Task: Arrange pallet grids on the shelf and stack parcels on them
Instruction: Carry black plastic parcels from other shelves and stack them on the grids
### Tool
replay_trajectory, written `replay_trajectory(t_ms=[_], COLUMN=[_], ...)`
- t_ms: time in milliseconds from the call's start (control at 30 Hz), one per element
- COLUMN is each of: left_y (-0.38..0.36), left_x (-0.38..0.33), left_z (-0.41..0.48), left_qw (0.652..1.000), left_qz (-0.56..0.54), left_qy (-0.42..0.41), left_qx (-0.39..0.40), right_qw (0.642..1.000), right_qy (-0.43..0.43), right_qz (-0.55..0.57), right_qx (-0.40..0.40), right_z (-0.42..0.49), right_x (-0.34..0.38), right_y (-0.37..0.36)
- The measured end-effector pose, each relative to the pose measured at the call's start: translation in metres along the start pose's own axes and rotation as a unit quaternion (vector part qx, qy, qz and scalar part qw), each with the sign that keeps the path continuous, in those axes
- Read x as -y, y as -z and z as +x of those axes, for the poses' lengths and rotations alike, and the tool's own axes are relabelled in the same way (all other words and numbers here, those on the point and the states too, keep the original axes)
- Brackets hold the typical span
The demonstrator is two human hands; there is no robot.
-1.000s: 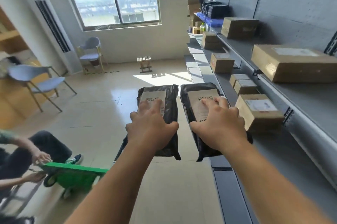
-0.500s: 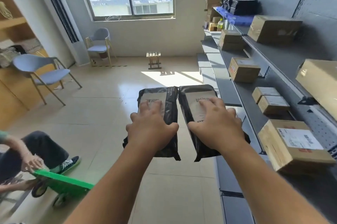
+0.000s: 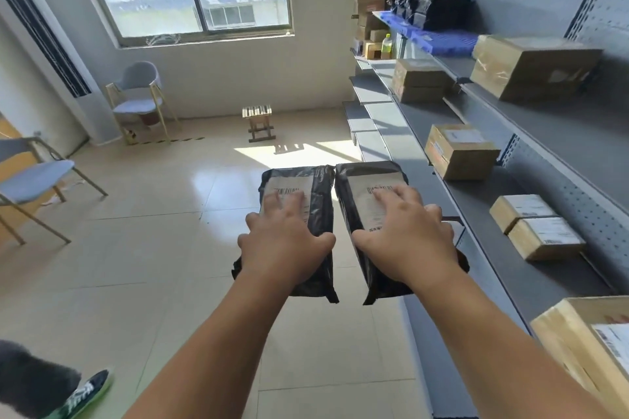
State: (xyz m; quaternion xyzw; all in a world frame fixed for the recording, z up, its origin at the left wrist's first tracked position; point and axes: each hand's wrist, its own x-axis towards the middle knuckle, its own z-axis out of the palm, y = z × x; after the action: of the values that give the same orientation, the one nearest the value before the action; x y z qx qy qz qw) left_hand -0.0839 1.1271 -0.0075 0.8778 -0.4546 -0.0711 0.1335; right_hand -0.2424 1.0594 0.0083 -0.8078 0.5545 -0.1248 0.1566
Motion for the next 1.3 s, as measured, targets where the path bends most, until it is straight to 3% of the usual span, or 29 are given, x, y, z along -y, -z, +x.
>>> replay_trajectory(t_ms=[467,733,1300], left_y=[-0.012,-0.006,-0.007], left_x=[-0.082,-0.092,-0.083], left_z=[0.258,0.394,0.727], left_qw=[0.998,0.996,1.0], left_qz=[0.005,-0.006,-0.018], left_qy=[0.047,0.077,-0.005], left_qx=[-0.028,-0.034,0.003], right_qw=[0.998,0.998,0.999], right_qy=[0.054,0.067,-0.024], right_qz=[0.009,0.013,-0.014], right_qx=[0.011,0.012,-0.024], right_z=[0.295,0.435,0.731], right_x=[-0.012,0.009,0.084], right_y=[0.001,-0.008,-0.047])
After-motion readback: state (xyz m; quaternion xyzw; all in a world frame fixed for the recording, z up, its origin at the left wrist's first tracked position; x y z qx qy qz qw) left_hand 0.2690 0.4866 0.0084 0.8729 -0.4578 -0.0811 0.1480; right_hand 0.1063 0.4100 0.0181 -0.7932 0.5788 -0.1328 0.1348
